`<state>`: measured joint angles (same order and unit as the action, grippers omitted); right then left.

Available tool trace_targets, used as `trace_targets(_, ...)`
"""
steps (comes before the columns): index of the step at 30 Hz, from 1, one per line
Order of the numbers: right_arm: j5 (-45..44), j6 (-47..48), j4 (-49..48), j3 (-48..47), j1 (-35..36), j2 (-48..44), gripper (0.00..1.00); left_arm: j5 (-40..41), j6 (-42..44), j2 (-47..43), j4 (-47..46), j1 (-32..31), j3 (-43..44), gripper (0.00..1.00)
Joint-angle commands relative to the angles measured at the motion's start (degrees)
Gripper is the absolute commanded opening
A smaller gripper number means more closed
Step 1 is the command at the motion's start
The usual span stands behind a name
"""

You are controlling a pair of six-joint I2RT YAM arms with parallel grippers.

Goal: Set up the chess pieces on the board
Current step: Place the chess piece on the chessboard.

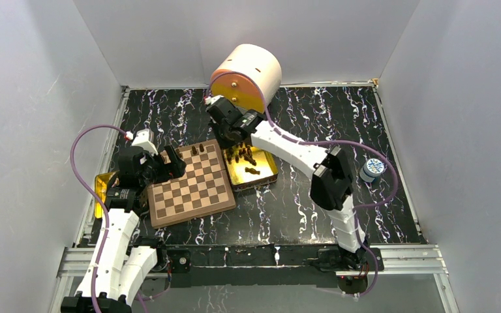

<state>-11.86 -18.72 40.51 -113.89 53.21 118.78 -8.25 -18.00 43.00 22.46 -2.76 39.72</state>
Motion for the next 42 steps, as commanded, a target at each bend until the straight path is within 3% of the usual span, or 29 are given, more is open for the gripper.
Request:
trace_targets(1, -0.31, 2.7, 1.1, -6.16, 1.17, 4.85, 0.19, 0.9, 0.64, -0.92, 0.4, -0.22, 0.6, 0.92)
trace_targets(16, 0.27, 6.36, -2.59, -11.87, 1.63, 15.09, 0.21, 1.63, 0.51, -1.45, 0.53, -0.23, 0.42, 0.92)
trace_targets(42, 0.68, 8.38, -5.88, -15.59, 1.63, 21.02, 0.24, 1.57, 0.42, -2.03, 0.42, -0.22, 0.35, 0.92)
